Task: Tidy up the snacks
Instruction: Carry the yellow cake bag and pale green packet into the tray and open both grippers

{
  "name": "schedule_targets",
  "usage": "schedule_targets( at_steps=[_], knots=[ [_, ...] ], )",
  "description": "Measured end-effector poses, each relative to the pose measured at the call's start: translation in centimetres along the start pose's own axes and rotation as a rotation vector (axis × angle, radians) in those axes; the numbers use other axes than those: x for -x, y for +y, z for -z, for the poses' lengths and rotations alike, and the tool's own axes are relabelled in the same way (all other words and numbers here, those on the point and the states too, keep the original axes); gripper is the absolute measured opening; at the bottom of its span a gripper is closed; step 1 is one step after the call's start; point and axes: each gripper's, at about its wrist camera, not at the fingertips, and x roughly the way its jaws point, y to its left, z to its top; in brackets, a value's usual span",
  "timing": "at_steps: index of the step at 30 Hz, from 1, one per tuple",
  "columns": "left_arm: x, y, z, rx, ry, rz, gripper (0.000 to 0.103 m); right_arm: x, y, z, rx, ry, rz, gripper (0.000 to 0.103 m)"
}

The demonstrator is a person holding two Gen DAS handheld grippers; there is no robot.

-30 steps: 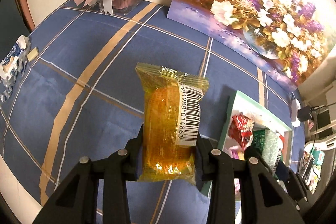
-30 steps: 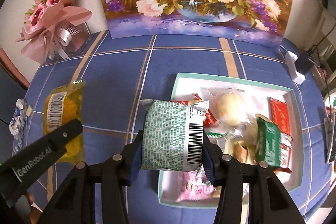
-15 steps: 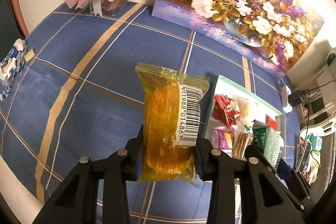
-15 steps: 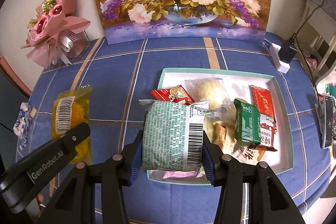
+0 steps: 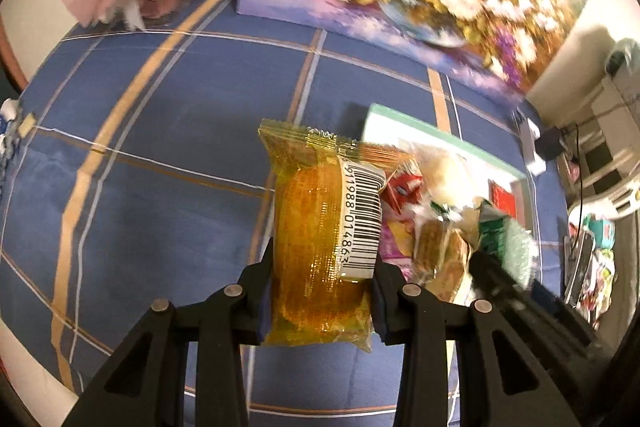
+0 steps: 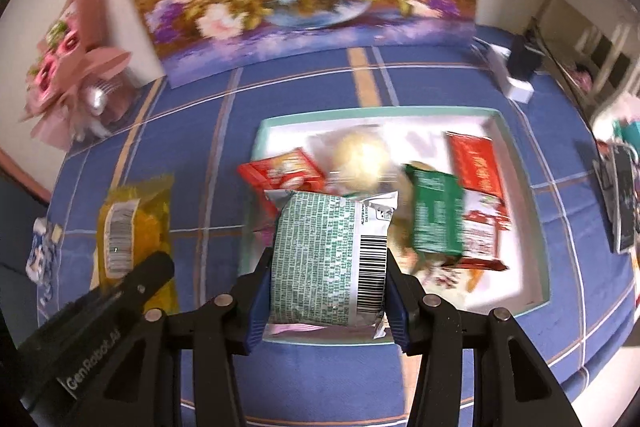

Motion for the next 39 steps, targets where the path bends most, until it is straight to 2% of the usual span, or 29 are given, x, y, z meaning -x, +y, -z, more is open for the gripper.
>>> schedule_targets(
  at_steps=[6,14,18,25,33,39],
  knots=[
    [-3.0,-2.1,0.6,-0.04,0.084,0.008,0.04,-0.4,-5.0,-0.3,-0.11,0.022,0.034,0.052],
    [-5.5,-2.7,1.0,-0.041,0.151,0.021,0.04,-0.8,-9.9,0.0,-0.232,0.045,0.066,0.052],
    [-5.7,-3.6,1.1,-0.071,0.148,0.024,0.04,-0.8,-11.3,0.0,-0.264,0.052,0.081,0.052],
    [-6.0,-4.7,1.4,-0.087,0.16,0.077,0.04,-1.4,-12.0,0.4,-0.271,0.09,0.101,0.052],
    [-6.9,-4.9,0.9,-0.078,0.16,0.121,0.04,-1.2,-13.7,1.1,-0.335,0.089,0.148,0.052],
    [-7.9,-4.3,0.7,-0.044,0.165,0.156,0.041,-3.0,-15.1,1.6,-0.38,0.148,0.158,0.052]
  ],
)
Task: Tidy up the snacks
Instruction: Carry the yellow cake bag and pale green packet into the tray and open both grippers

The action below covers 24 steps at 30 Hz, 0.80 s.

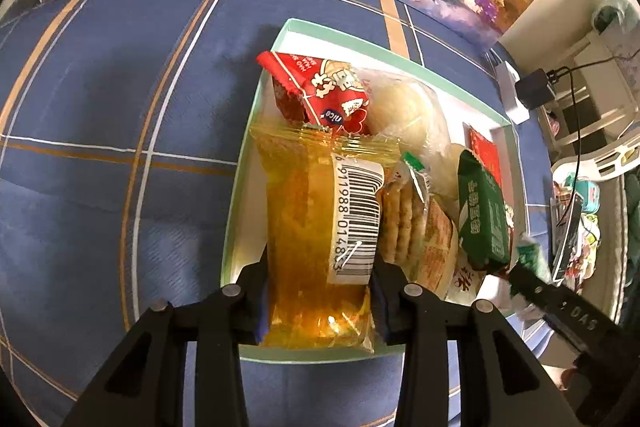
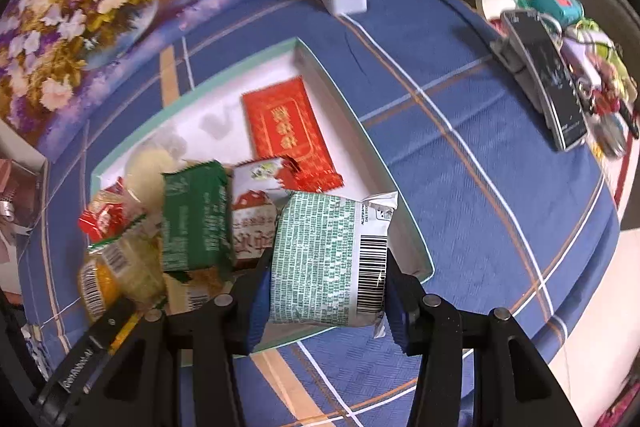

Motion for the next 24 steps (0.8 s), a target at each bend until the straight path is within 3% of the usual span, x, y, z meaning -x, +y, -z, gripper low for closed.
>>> schedule_targets(
  at_steps=[7,17,21,24],
  knots=[
    [-0.9,0.4,-0.5,0.026,-0.006,0.068,0.041,-1.1,-0.7,0.0,-0.03,0.018,0.0,0.052],
    [-1.1,0.8,-1.1,0.06,0.029,0.105,0.042,-1.5,-1.1,-0.3,-0.047,0.023,-0.005,0.052],
    [-0.4,0.5,-1.3,0.044,0.028,0.082,0.053,-1.4,-1.1,-0.4,-0.046,0.019,-0.018,0.054],
    [0.3,0.7,-1.4,0.046,0.02,0.076,0.056,-1.1,-1.2,-0.4,-0.049,0.01,-0.023,0.059]
  ],
)
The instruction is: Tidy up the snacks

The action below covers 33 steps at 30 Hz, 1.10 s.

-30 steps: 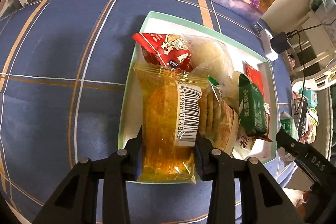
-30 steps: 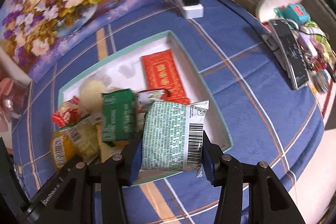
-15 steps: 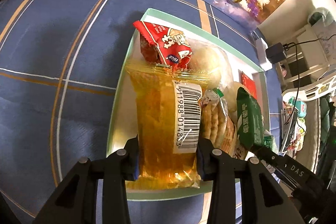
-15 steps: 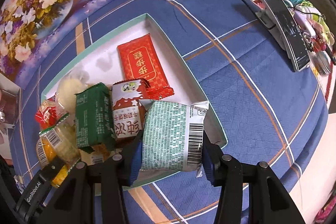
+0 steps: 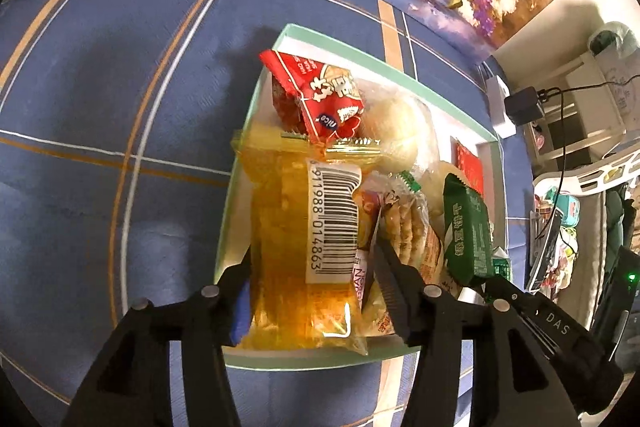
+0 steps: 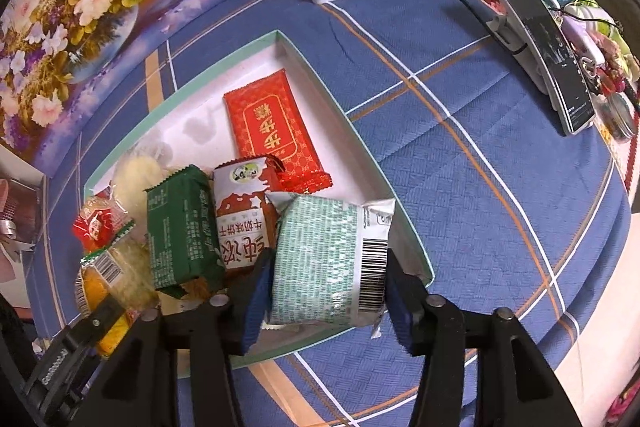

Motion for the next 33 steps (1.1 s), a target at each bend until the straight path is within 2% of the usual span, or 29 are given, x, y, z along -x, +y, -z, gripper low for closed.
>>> schedule_targets(
  at_steps=[3,12,14,22,27,33],
  knots=[
    [0.4,0.5,-0.1,0.015,0.001,0.012,0.062,0.2,-0.1,0.0,-0.009,-0.005,-0.003,0.06],
    [1.8,1.4,-0.2,0.053,-0.007,0.039,0.065,0.8,-0.1,-0.2,-0.011,-0.025,-0.034,0.066],
    [2.1,1.7,-0.3,0.061,-0.01,0.043,0.07,0.9,-0.1,-0.2,-0.011,-0.028,-0.038,0.067],
    [4.1,2.0,-0.5,0.06,-0.042,0.044,0.073,2.4,0.5,-0.3,0.013,-0.076,-0.042,0.067],
    [5.2,2.1,-0.5,0.051,-0.081,-0.026,0.075,3.7,2.0,0.0,0.075,-0.117,-0.046,0.067],
    [6.2,2.4,-0.4,0.014,-0.145,-0.198,0.075,4.1,4.9,0.9,0.181,-0.131,-0.055,0.068]
  ],
)
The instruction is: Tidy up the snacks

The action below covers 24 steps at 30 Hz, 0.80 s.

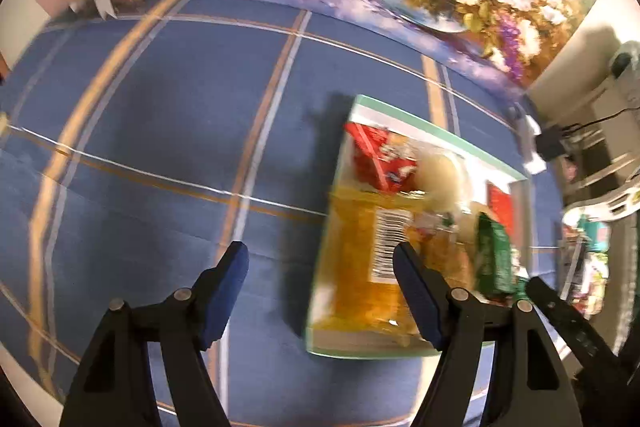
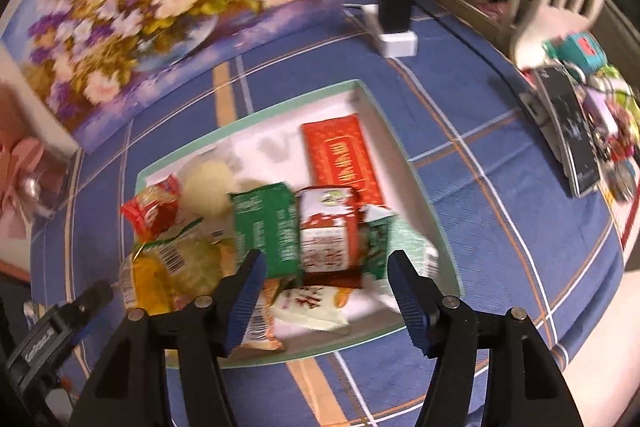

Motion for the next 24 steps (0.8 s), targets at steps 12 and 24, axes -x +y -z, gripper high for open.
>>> schedule_targets(
  at_steps=[12,24],
  knots=[
    [2.0,0.7,0.4,-0.021,-0.098,-0.192,0.075,0.8,3.7,0.8,0.12,-0.046,-0.03,0.099],
    [5.4,2.2,2.6,0.003,-0.176,-0.295,0.075,2.1,5.7,2.8,0.185,-0.078,-0.054,0.103]
  ],
)
